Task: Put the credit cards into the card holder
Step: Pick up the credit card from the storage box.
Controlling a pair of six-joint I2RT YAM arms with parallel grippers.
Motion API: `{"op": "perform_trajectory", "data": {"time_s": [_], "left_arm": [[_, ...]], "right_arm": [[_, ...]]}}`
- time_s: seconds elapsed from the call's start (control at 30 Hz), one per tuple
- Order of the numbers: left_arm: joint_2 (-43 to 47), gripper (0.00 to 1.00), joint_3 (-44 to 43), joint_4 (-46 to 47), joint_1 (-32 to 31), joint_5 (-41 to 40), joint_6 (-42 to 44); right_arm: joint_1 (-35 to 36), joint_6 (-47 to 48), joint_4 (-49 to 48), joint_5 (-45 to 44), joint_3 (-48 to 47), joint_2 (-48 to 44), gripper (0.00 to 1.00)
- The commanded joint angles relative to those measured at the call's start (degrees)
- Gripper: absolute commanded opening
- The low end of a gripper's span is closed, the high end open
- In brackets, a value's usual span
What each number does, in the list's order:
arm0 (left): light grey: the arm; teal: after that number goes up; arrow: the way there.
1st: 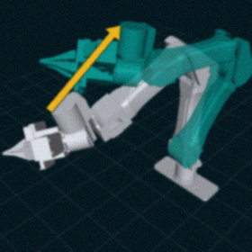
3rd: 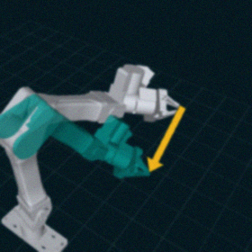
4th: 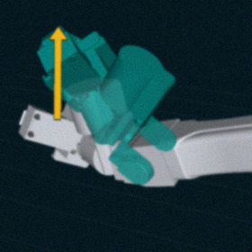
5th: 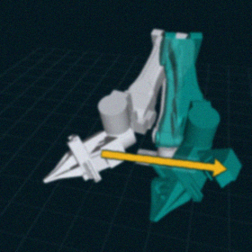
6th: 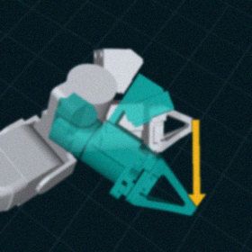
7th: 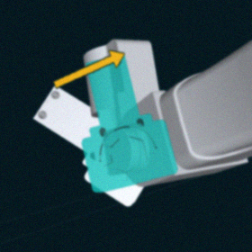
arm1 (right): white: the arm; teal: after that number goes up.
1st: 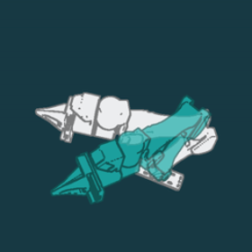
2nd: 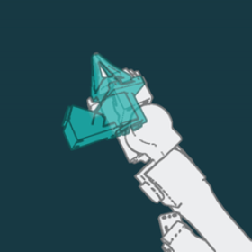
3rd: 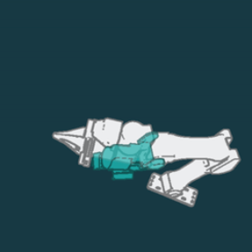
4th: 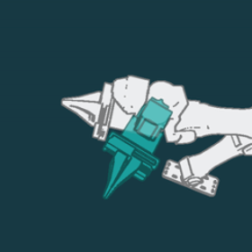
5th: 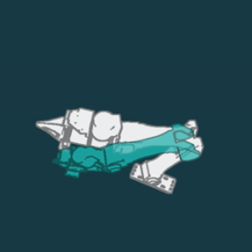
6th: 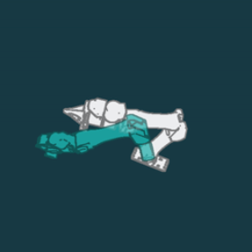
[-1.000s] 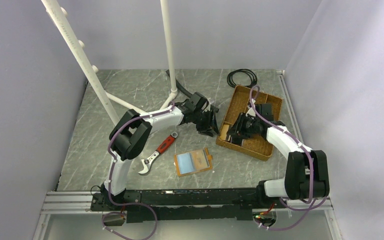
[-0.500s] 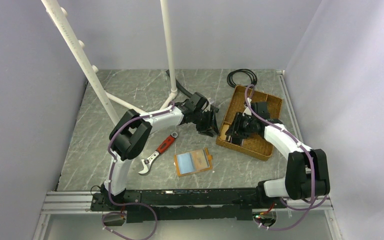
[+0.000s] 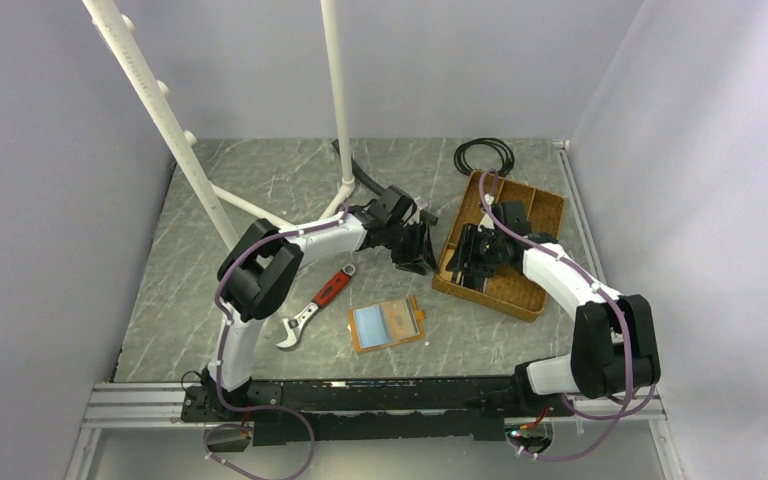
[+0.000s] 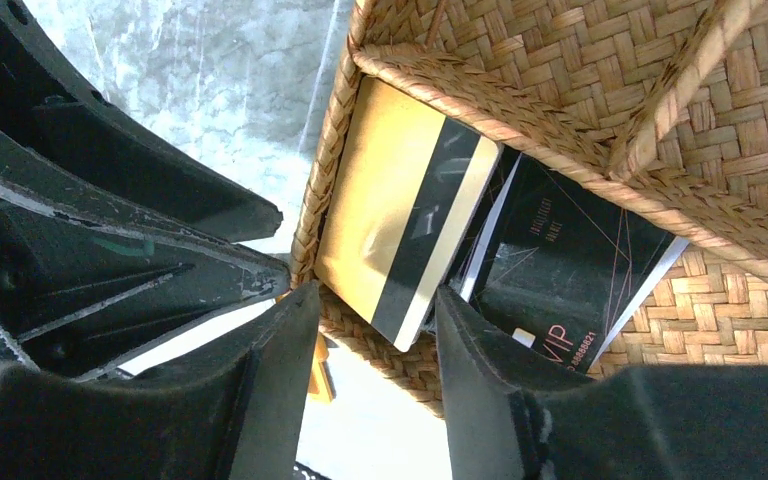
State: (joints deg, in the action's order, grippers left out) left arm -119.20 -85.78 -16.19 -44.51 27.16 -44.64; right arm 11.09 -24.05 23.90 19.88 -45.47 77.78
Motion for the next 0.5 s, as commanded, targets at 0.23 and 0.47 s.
{"op": "perform_trajectory", "data": {"time_s": [0.23,0.47], "left_arm": [[4.19,0.46,0.79,1.35,-0.22,0.30,0.24],[4.75,0.46,1.22,1.33,-0.25,0.26,0.27]], "right_arm": [[1.88,2.03,0.84,-2.95,-5.12,2.16,0.54],[1.91,0.86,-0.84,-2.34,-4.52,1.45,0.53]]}}
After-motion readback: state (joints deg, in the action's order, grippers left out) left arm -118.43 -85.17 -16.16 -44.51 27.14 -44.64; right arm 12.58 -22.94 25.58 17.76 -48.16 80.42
